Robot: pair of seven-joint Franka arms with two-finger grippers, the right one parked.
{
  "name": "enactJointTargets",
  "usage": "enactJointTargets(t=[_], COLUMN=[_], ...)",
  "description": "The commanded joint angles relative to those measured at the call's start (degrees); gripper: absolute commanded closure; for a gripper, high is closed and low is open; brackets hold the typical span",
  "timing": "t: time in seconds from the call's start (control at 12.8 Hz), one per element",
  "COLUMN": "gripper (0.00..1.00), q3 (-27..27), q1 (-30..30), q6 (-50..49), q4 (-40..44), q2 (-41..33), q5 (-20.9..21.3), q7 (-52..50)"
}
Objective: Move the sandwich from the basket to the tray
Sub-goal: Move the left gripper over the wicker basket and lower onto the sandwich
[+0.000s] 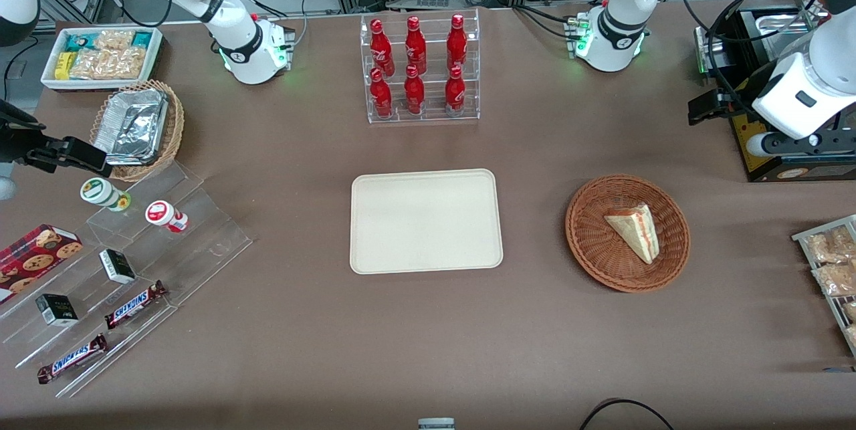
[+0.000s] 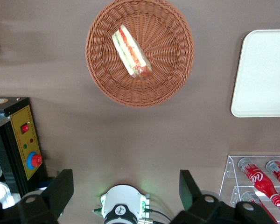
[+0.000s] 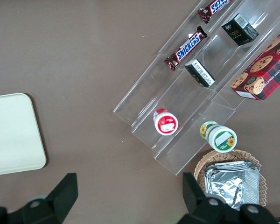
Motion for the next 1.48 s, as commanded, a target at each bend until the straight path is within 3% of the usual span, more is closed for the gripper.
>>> enactJointTargets(t=[0.0,0.23,1.4], gripper=[0.00,0.00,0.00], q3=[-0.39,-0.39,-0.13], q1=[-0.04,-0.13,0.57], q6=[3.09,5.39,47.74], q4=[-0.82,-1.71,-33.08], q2=[0.43,2.00,4.55], q5=[1.85,2.03,2.12], q7=[1.12,1.12,1.03])
